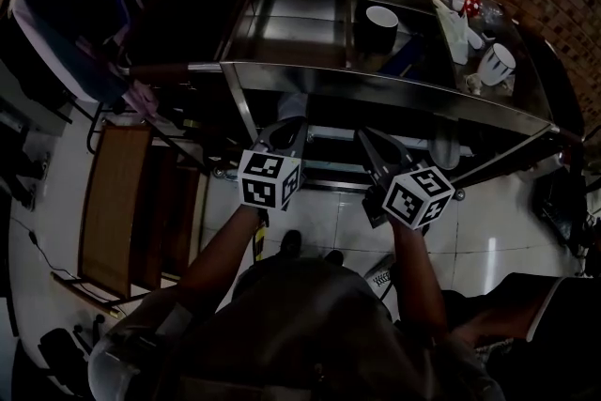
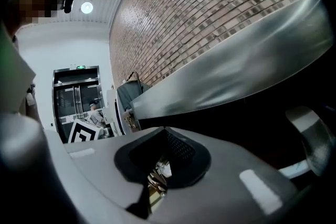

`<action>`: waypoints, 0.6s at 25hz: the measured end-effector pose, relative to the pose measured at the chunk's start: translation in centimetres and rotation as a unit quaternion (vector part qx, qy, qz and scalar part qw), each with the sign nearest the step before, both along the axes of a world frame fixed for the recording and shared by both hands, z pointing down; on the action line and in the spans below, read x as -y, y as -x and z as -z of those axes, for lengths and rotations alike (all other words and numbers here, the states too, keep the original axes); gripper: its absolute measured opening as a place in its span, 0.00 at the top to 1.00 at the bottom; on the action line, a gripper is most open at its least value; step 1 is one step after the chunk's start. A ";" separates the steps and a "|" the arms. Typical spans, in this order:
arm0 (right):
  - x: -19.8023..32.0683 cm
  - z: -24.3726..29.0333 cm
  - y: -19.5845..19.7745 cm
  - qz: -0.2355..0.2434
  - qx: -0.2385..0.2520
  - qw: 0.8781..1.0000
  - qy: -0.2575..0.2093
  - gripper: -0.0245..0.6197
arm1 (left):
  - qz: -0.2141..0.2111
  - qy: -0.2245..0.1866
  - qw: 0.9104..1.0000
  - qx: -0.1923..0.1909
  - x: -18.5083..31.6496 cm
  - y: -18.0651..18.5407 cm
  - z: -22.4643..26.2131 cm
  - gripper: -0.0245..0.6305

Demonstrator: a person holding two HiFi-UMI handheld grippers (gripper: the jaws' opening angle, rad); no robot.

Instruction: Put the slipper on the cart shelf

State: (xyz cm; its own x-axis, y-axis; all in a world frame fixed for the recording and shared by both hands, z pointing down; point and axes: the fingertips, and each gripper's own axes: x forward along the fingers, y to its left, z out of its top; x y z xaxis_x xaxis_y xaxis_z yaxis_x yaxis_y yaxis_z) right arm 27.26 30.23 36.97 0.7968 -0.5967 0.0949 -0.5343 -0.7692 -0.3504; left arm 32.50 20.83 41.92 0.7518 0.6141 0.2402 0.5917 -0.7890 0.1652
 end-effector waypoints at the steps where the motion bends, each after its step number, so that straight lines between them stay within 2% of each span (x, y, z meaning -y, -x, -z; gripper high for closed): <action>1: 0.1 0.1 0.1 0.002 -0.002 1.000 0.000 0.96 | -0.004 0.005 1.000 0.000 -0.1 0.3 0.3 0.95; 7: 0.2 0.5 0.3 0.009 -0.010 1.000 0.008 0.96 | -0.022 0.041 0.999 0.017 -0.2 1.8 1.1 0.95; 15: 0.2 0.5 0.2 0.016 -0.010 1.000 0.012 0.97 | -0.040 0.039 0.998 0.014 -0.8 2.6 1.9 0.95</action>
